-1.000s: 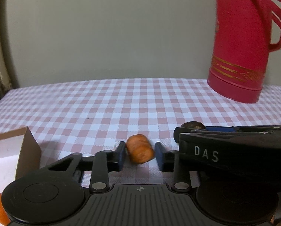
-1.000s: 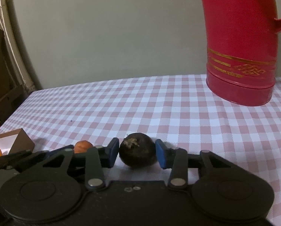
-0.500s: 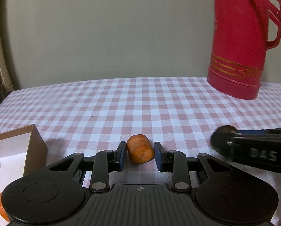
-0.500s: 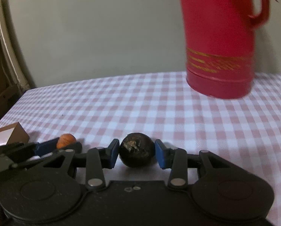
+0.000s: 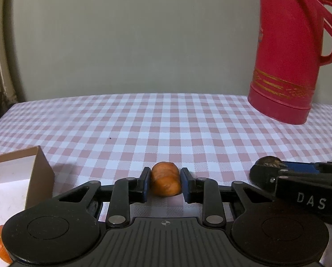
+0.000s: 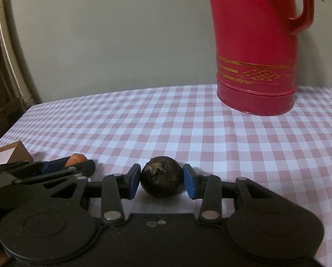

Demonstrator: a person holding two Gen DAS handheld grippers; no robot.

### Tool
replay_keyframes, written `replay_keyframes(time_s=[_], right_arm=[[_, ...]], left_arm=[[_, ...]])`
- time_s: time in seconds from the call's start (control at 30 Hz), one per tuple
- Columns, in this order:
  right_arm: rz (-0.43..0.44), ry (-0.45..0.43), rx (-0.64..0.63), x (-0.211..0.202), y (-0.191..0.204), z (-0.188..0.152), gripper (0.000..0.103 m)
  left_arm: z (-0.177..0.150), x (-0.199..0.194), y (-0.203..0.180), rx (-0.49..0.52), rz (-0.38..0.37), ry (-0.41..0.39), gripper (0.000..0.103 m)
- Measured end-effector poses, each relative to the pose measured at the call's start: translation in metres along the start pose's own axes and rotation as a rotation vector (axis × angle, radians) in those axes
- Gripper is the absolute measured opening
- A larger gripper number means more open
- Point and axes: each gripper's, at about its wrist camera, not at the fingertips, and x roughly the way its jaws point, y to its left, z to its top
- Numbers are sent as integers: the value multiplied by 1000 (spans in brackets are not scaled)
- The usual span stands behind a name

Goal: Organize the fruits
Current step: 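Carry the reddish fruit and dark fruit in both grippers over the white box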

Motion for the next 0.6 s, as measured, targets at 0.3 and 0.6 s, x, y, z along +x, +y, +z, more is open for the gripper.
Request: replay_keyframes(time_s=[0.3, 0.6], right_arm=[[26, -27, -4, -24, -2, 1, 33], [23, -44, -3, -57, 5, -13, 33]], left_arm=[[-5, -31, 3, 26, -16, -26, 29], [-18, -70, 1, 62, -50, -42, 29]])
